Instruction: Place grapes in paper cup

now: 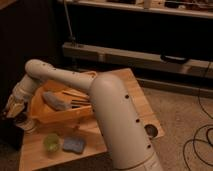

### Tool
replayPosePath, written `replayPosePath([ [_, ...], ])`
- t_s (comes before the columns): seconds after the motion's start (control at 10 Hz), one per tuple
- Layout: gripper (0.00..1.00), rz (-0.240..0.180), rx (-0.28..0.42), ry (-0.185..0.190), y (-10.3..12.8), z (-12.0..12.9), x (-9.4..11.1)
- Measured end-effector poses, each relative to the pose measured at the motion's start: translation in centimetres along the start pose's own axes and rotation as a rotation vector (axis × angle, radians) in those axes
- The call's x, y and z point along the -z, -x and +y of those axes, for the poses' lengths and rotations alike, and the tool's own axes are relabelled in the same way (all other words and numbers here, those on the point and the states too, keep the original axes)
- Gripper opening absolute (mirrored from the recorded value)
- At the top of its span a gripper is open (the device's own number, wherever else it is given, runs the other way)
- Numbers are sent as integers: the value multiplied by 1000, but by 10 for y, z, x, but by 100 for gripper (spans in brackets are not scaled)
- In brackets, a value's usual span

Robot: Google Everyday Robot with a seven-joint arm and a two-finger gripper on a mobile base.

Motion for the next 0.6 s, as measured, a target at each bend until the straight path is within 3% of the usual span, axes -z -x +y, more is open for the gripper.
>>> replayPosePath([
  [0.4, 80, 48, -49, -29, -10, -6, 4],
  [0.6, 80, 59, -93, -82, -17, -7, 14],
])
